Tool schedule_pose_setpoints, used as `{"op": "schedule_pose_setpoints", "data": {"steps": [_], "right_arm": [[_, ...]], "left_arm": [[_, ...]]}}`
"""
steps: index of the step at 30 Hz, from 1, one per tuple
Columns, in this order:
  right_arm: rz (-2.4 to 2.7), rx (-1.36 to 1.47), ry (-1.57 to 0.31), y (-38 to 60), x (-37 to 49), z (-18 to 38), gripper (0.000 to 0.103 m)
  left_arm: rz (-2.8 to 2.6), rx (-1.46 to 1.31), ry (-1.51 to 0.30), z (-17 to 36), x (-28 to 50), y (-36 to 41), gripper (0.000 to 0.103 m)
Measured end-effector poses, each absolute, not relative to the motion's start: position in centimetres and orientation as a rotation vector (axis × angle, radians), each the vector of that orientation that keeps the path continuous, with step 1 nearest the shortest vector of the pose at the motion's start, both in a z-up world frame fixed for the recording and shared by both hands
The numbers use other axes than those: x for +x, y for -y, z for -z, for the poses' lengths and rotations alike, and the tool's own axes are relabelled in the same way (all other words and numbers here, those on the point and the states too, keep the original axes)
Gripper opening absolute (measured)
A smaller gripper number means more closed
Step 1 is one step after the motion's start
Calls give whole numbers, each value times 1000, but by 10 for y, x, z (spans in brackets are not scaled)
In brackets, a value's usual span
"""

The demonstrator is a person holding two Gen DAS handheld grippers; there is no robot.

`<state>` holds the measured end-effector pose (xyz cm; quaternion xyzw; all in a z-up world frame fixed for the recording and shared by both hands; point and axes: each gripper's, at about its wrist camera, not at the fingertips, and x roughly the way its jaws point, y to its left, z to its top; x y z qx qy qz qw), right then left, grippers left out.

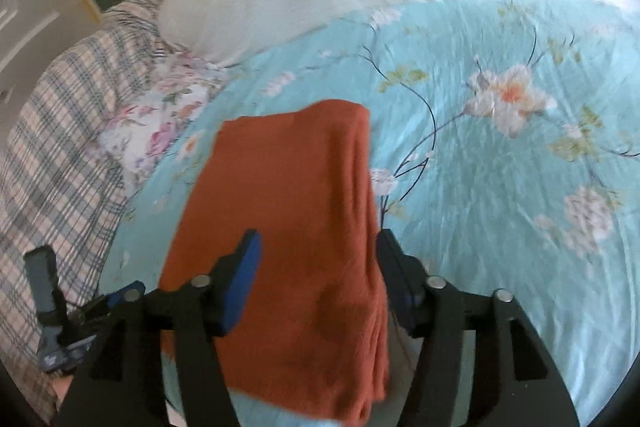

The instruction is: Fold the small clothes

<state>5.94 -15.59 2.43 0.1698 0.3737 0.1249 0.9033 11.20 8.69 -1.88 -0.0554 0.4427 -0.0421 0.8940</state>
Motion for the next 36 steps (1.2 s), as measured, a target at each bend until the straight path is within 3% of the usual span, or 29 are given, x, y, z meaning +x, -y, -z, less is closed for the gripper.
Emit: {"op": "schedule_pose_setpoints", "data": {"steps": [3,10,15,18,27,32,36], "right_arm": [[-262,316,-775,151,36,-25,64],[-226,235,-808,142,1,-15,77],[-193,178,-820,137,-22,-5,80],[-182,150,-826,134,-34,1,86],[-199,123,-882,124,-47,8,88],[-236,95,-896,109,-55,2,96],[-258,66,-911,98,-59,0,96]], "left_arm": [[45,-81,-915,18,97,-87,81],[-14,-32,-909,23,70,-89,82],[-22,-5,-921,30,53,-88,82],[-25,5,-919,30,41,-88,82],[-47,44,-941,39,17,-87,82],[-39,89,-922,25,11,-84,82],[-13,157,-895,12,5,-73,82]]}}
